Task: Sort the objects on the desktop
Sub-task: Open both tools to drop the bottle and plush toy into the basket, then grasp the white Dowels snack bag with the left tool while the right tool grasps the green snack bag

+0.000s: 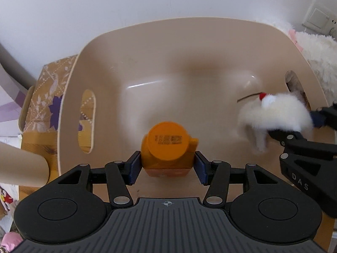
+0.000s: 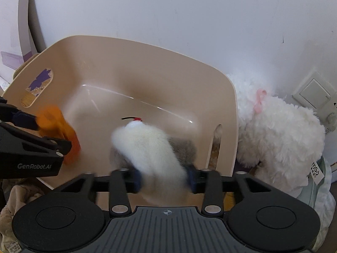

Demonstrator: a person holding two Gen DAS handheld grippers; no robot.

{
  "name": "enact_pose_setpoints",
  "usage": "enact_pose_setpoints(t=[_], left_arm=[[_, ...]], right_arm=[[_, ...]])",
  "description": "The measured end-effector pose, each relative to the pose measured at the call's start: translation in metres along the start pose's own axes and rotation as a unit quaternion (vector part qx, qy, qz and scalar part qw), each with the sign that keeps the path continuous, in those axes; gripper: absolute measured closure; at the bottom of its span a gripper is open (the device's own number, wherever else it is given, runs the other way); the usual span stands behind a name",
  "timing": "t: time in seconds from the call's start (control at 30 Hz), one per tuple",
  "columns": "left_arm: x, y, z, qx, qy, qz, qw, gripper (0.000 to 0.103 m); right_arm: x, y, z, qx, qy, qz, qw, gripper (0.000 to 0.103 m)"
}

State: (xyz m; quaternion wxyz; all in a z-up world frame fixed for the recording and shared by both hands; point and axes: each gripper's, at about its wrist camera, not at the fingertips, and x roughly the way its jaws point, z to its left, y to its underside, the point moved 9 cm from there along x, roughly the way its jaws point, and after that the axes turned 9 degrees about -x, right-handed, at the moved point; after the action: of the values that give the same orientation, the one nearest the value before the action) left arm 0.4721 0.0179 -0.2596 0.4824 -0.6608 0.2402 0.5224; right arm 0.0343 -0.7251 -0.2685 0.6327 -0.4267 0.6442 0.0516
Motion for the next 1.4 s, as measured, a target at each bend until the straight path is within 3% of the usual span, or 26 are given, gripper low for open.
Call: enact_pose_setpoints(t=[0.07,0.1,0.33,0.4,0.63,0.9,1.13,1.4], left_arm=[[-0.006,0.001,0.005,-0.003,0.001,-0.018,0.9998,0.027],[-0.01,0.0,0.007,-0.007,0.004,-0.023,0.9997,0.025],[-0.04,-0.004,0.031,-0.031,0.022,-0.046,0.9982,0.025],[-0.052,-0.001,0.037,-0.028,0.028,-0.048,0.998,0.024],[-0.103,0.017,0.069,0.017,0.035,-0.077,0.9963,0.02],[-0.125,0.066,0.111,0.027,0.049,-0.058,0.9968,0.019],[-0.119,0.127,0.138,0.03,0.049,-0.014,0.9982,0.019],[-0.111,0.177,0.158,-0.012,0.068,0.036,0.9969,0.019]], right_arm=[[-0.006,-0.001,0.002,0.005,-0.007,-0.01,1.0,0.025],[-0.009,0.0,0.004,0.01,-0.008,-0.011,1.0,0.023],[-0.041,0.008,0.007,0.051,-0.004,-0.02,0.999,0.009],[-0.053,0.012,0.008,0.069,-0.011,-0.026,0.997,0.0],[-0.102,0.029,0.026,0.083,0.01,-0.046,0.995,0.0],[-0.132,0.065,0.067,0.076,0.015,-0.041,0.996,0.0],[-0.13,0.102,0.102,0.091,0.003,-0.013,0.996,0.0],[-0.119,0.139,0.129,0.112,-0.013,0.021,0.993,0.0]])
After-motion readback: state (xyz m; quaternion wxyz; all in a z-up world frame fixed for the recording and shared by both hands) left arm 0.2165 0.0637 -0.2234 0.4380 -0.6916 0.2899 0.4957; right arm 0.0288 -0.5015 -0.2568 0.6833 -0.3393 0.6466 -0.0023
